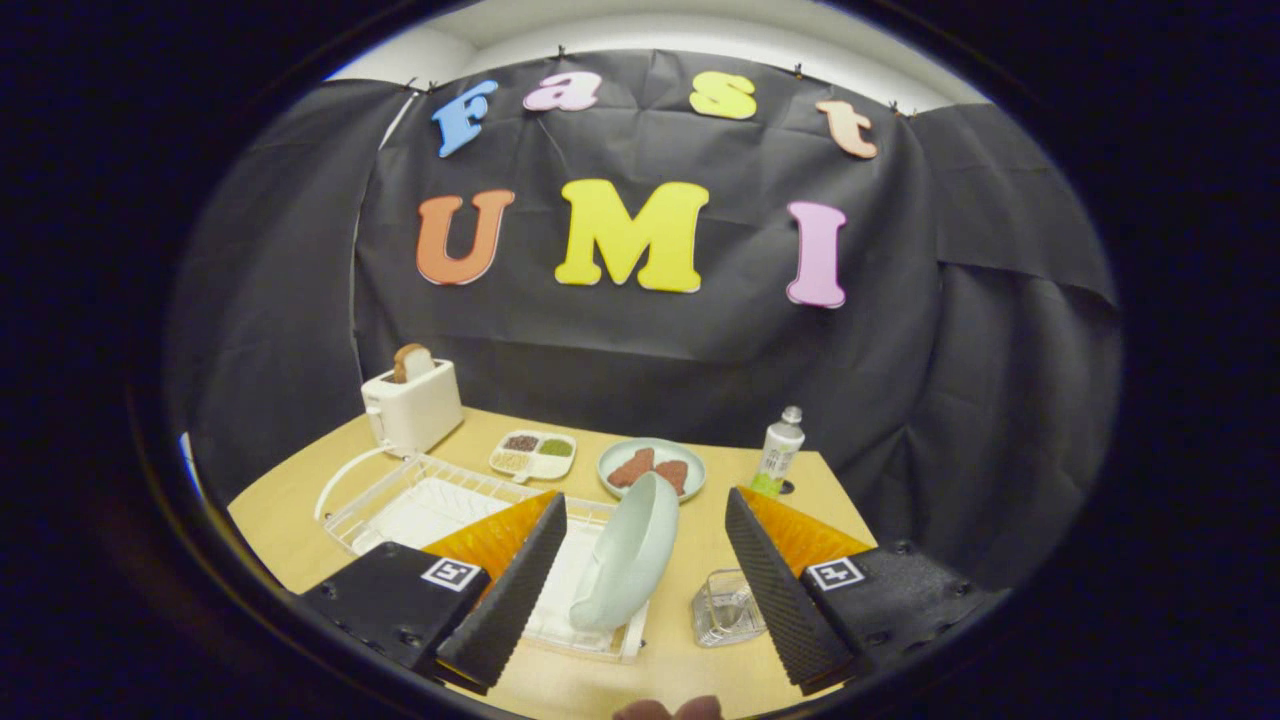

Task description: Take the plate from the dish rack, then take the spoon from the basket and place it into the plate.

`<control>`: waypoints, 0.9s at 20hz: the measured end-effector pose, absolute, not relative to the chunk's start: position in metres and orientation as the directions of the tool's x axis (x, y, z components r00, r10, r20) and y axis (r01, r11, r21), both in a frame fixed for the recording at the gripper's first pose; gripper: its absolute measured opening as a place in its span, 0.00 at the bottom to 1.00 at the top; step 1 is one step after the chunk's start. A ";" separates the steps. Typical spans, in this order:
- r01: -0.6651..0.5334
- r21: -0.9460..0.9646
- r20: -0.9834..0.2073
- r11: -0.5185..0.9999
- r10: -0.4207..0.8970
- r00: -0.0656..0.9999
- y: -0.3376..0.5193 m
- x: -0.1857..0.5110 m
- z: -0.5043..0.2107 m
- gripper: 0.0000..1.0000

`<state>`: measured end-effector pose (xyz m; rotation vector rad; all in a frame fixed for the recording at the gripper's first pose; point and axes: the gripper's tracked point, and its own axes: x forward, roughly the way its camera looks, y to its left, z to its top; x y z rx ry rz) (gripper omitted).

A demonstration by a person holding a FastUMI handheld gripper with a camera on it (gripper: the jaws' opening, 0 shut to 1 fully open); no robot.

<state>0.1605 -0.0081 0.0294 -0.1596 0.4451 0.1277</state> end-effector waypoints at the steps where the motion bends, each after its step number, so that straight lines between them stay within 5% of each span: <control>1: -0.159 -0.122 -0.475 0.980 0.083 0.876 -0.007 0.168 0.026 1.00; 13: -0.044 0.015 -0.785 0.999 0.039 0.618 -0.012 0.232 -0.059 0.99; 18: 0.020 0.060 -0.805 0.998 0.037 0.593 -0.009 0.238 -0.065 0.77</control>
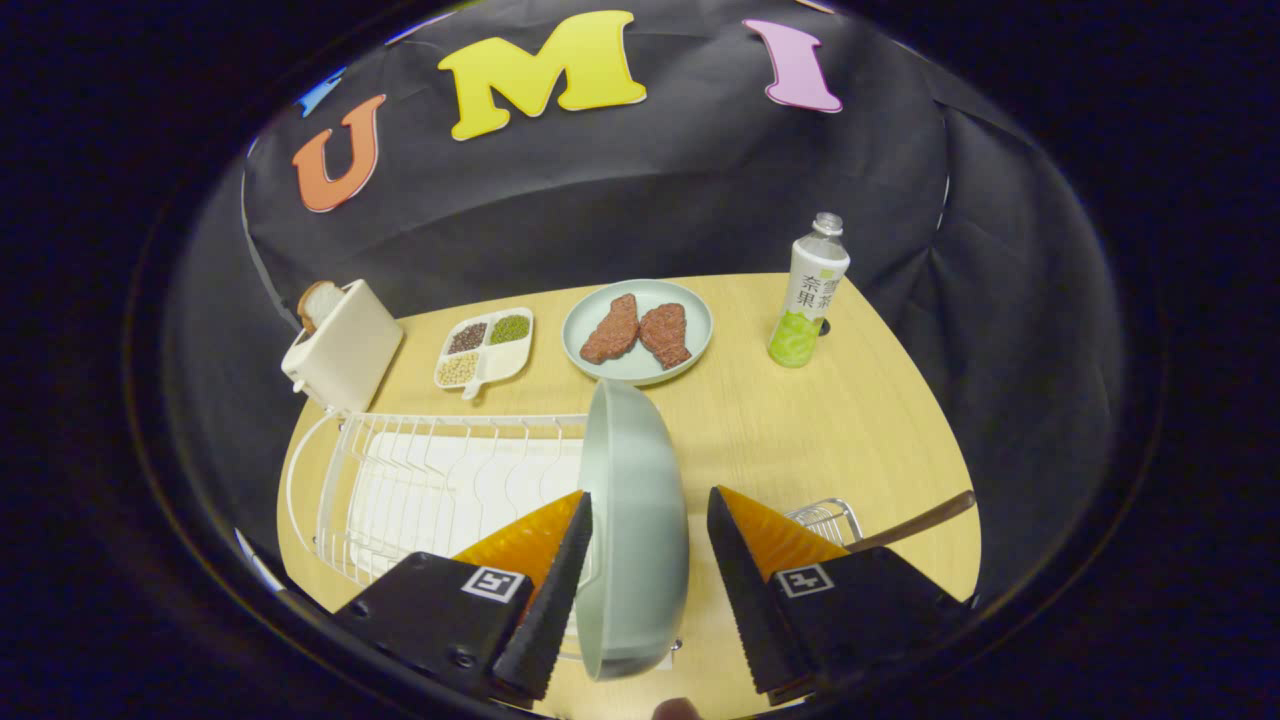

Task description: Take the plate from the dish rack, then take the spoon from the basket and place it into the plate.

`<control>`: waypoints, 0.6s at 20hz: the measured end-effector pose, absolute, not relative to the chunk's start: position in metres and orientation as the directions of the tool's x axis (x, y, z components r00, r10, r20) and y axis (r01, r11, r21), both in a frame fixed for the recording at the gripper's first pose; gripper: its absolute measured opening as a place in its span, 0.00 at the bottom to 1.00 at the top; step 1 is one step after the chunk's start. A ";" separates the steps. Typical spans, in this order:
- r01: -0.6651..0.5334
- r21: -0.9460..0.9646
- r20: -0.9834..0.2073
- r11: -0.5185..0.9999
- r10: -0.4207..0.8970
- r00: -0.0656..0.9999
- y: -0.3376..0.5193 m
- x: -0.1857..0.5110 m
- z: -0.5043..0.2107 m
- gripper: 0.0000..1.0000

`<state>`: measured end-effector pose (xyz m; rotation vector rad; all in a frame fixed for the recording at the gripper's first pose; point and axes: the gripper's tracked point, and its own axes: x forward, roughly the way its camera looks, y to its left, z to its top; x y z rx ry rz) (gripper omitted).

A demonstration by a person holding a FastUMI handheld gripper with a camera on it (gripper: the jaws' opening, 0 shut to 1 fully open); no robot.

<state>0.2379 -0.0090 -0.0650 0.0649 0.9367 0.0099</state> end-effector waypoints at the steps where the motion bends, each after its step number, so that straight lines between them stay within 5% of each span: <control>1: 0.030 0.060 -0.805 0.998 0.031 0.592 -0.009 0.238 -0.064 0.68; 5: 0.076 0.025 -0.799 0.997 -0.026 0.600 -0.013 0.235 -0.057 0.40; 12: 0.121 -0.049 -0.791 0.991 -0.113 0.601 -0.010 0.223 -0.042 0.33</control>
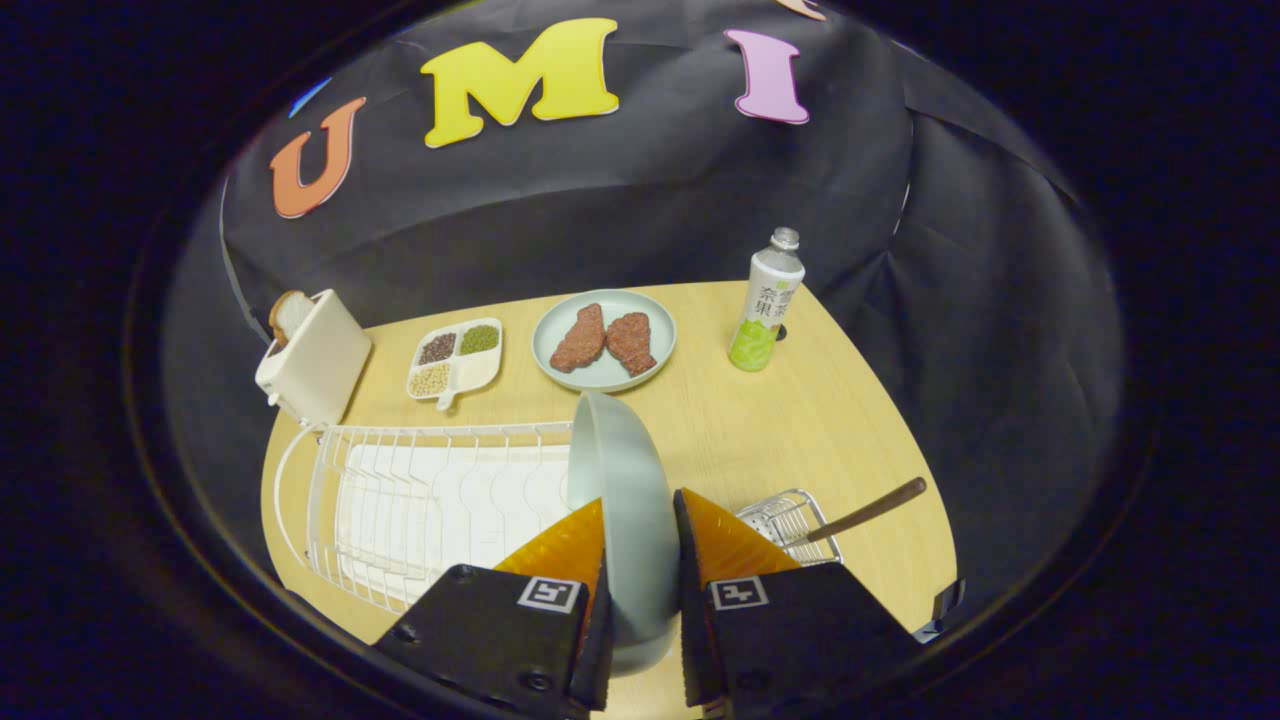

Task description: Take the plate from the dish rack, then take the spoon from the basket and place it into the plate.

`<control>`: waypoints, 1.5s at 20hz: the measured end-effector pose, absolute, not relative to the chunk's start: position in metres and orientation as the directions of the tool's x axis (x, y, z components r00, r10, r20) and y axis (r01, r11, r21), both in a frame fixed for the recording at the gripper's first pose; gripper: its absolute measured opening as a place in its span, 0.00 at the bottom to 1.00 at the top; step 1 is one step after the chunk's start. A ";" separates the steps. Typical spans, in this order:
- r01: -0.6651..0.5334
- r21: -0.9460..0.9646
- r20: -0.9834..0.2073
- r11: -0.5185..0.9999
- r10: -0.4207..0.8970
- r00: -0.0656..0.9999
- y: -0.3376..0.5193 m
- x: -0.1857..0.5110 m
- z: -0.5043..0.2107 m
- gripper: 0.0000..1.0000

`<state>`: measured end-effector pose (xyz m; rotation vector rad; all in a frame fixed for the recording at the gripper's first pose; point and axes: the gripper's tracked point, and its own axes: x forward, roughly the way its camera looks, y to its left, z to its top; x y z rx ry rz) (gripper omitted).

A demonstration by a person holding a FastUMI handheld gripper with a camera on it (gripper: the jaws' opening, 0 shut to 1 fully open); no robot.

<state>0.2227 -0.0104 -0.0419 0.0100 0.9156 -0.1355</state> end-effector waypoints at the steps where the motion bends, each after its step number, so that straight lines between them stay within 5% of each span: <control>1: 0.127 -0.061 -0.789 0.990 -0.126 0.602 -0.010 0.221 -0.039 0.33; 7: 0.135 -0.144 -0.740 0.980 -0.197 0.643 -0.013 0.224 -0.013 0.33; 16: -0.004 0.041 -0.718 0.999 0.032 0.695 0.017 0.134 0.015 0.28; 23: -0.095 0.137 -0.732 0.986 0.165 0.661 0.050 0.031 -0.070 0.28; 30: -0.078 0.326 -0.797 0.942 0.318 0.514 0.088 -0.010 -0.161 0.28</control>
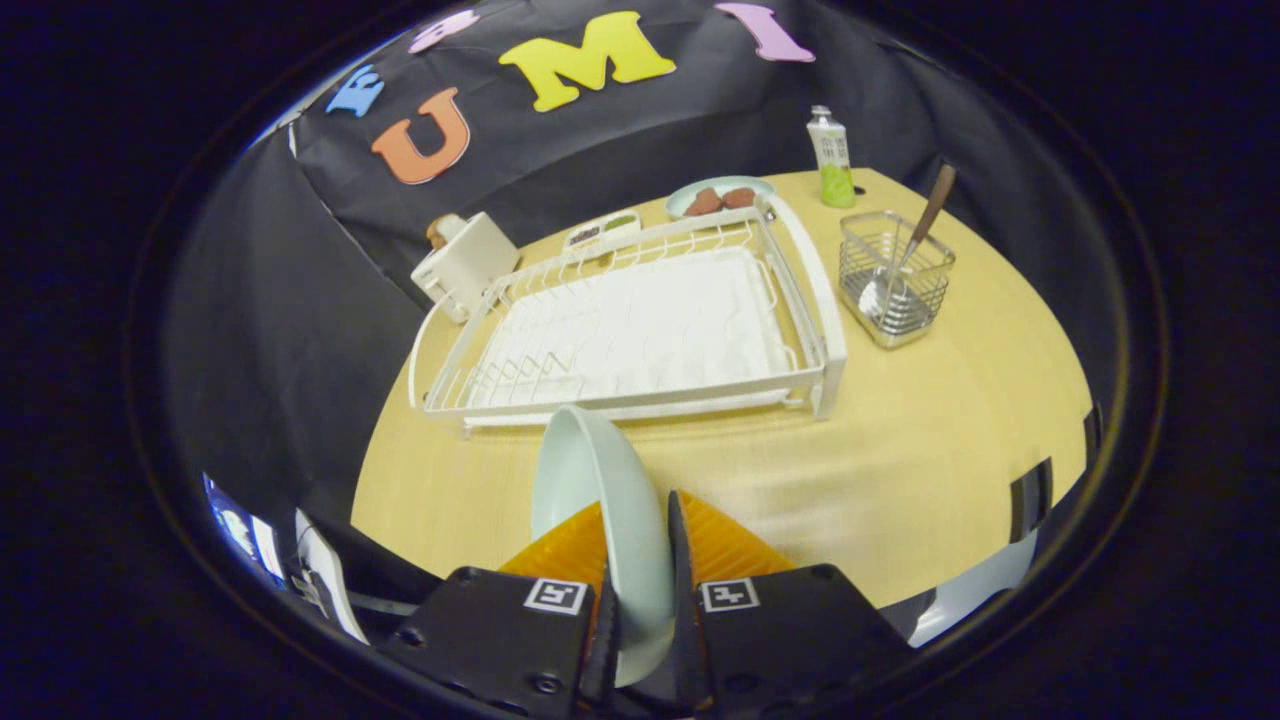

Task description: Take the plate from the dish rack, then take the spoon from the basket and place it into the plate.

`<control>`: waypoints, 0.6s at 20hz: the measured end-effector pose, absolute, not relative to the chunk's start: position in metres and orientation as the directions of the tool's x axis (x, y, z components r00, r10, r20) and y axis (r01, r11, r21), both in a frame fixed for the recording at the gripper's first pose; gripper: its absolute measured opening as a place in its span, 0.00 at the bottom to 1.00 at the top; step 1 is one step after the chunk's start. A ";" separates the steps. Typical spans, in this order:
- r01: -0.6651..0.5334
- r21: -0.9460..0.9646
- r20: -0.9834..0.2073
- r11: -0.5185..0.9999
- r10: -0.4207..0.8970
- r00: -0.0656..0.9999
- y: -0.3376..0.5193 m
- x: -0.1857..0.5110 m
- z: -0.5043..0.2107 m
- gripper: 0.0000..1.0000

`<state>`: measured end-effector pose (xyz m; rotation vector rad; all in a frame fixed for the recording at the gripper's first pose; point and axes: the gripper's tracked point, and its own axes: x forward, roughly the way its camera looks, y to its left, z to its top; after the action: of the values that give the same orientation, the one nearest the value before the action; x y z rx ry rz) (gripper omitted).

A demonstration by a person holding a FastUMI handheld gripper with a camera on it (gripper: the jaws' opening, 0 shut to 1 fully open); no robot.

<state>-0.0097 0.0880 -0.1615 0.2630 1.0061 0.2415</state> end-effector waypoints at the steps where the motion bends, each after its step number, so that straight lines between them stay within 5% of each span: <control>1: -0.075 0.355 -0.791 0.932 0.342 0.507 0.092 -0.006 -0.163 0.28; 7: -0.059 0.358 -0.788 0.932 0.336 0.516 0.087 0.015 -0.174 0.32; 12: -0.072 0.320 -0.754 0.945 0.300 0.585 0.070 0.030 -0.164 0.51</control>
<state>0.0298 0.0697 -0.1643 0.2684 0.9234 0.2198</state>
